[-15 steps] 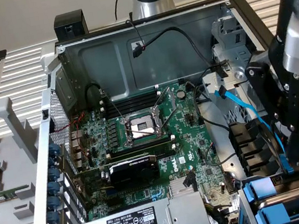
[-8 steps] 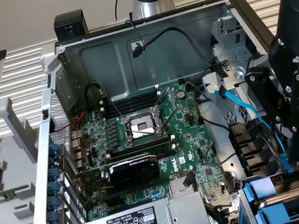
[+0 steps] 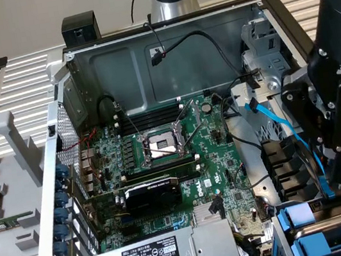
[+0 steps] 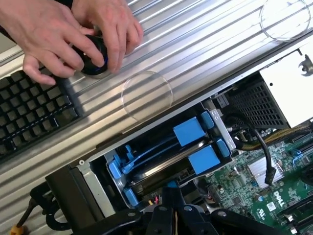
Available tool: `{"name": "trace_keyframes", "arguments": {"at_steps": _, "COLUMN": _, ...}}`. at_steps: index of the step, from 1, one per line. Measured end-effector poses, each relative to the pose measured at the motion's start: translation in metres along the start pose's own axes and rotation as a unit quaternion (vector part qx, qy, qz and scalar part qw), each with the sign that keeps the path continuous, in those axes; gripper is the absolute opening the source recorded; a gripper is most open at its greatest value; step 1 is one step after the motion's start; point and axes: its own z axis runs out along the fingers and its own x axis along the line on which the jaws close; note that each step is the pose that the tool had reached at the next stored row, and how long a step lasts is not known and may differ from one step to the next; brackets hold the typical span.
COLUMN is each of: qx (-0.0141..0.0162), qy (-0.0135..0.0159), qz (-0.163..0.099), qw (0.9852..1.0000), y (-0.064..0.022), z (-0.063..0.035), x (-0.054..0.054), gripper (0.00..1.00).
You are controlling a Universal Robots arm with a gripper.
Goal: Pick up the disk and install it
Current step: 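Insert the second disk wire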
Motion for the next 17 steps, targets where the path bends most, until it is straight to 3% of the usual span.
{"name": "trace_keyframes", "arguments": {"at_steps": 4, "qx": 0.0007, "qy": 0.0013, "qz": -0.036, "qw": 0.9993, "y": 0.0, "z": 0.0, "x": 0.0, "gripper": 0.11}}
{"name": "trace_keyframes", "arguments": {"at_steps": 8, "qx": 0.0014, "qy": 0.0027, "qz": -0.073, "qw": 0.9974, "y": 0.0, "z": 0.0, "x": 0.0, "gripper": 0.11}}
{"name": "trace_keyframes", "arguments": {"at_steps": 12, "qx": 0.0021, "qy": 0.004, "qz": -0.109, "qw": 0.9941, "y": 0.0, "z": 0.0, "x": 0.0, "gripper": 0.11}}
{"name": "trace_keyframes", "arguments": {"at_steps": 17, "qx": 0.0029, "qy": 0.0056, "qz": -0.154, "qw": 0.9881, "y": 0.0, "z": 0.0, "x": 0.0, "gripper": 0.11}}
